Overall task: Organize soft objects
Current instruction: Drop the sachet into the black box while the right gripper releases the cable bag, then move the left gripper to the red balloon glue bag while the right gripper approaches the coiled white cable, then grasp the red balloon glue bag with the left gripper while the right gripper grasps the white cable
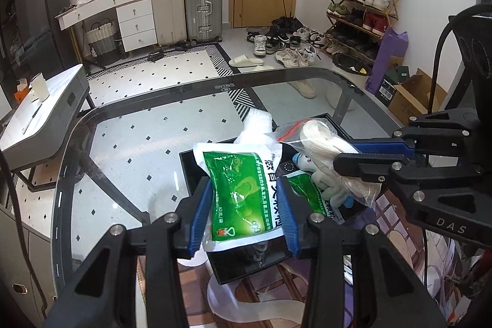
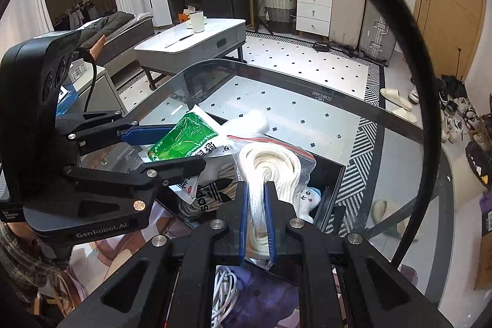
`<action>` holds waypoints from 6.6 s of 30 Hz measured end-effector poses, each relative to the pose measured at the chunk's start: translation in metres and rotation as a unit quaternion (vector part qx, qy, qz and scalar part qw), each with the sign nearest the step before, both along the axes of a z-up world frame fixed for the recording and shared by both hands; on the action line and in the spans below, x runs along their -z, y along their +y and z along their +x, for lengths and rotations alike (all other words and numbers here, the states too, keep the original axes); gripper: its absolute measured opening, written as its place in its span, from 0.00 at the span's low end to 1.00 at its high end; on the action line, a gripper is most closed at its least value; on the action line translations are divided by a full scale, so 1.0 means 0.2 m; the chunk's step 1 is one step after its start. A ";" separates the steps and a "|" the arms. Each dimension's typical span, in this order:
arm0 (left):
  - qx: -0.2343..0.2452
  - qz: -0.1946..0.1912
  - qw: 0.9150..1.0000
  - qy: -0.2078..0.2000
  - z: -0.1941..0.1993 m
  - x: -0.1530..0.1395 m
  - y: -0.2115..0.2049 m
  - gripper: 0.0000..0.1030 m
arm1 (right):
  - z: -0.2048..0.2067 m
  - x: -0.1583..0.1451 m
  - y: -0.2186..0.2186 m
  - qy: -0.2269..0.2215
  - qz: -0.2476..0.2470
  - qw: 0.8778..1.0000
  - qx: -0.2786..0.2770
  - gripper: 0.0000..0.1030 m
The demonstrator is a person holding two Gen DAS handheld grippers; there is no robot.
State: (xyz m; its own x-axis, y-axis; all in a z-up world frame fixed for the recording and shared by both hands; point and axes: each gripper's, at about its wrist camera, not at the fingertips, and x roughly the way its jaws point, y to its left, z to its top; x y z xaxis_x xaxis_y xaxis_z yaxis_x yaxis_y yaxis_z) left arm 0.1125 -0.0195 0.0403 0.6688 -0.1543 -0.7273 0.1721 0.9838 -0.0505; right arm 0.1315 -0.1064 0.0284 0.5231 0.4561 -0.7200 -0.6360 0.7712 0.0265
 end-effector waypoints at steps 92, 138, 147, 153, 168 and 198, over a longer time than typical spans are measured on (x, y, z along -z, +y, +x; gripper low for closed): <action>-0.017 -0.026 1.000 0.004 -0.58 0.11 -0.12 1.00 | -0.42 0.12 -0.33 0.043 0.029 0.999 0.014 0.87; 0.143 -0.023 0.988 0.048 -0.82 0.32 -0.32 1.00 | -0.36 0.44 -0.20 0.112 0.010 0.994 0.011 0.81; 0.168 -0.016 0.984 0.055 -0.82 0.35 -0.35 0.98 | -0.35 0.49 -0.17 0.113 0.001 0.994 0.007 0.75; 0.175 -0.010 0.983 0.057 -0.79 0.36 -0.38 0.87 | -0.35 0.49 -0.14 0.103 -0.006 0.995 0.012 0.65; 0.194 0.014 0.980 0.046 -0.79 0.36 -0.46 0.65 | -0.40 0.51 -0.06 0.063 -0.055 0.996 0.010 0.53; 0.065 -0.006 0.998 0.025 -0.73 0.28 -0.27 0.50 | -0.50 0.43 -0.18 0.060 -0.034 0.998 0.004 0.31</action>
State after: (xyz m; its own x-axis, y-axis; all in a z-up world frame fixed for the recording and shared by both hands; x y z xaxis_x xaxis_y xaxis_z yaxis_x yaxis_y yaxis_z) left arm -0.0337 -0.0735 -0.0162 0.6053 -0.2459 -0.7570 0.2944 0.9528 -0.0741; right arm 0.0318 -0.1415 -0.0582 0.4348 0.4005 -0.8065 -0.6247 0.7792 0.0501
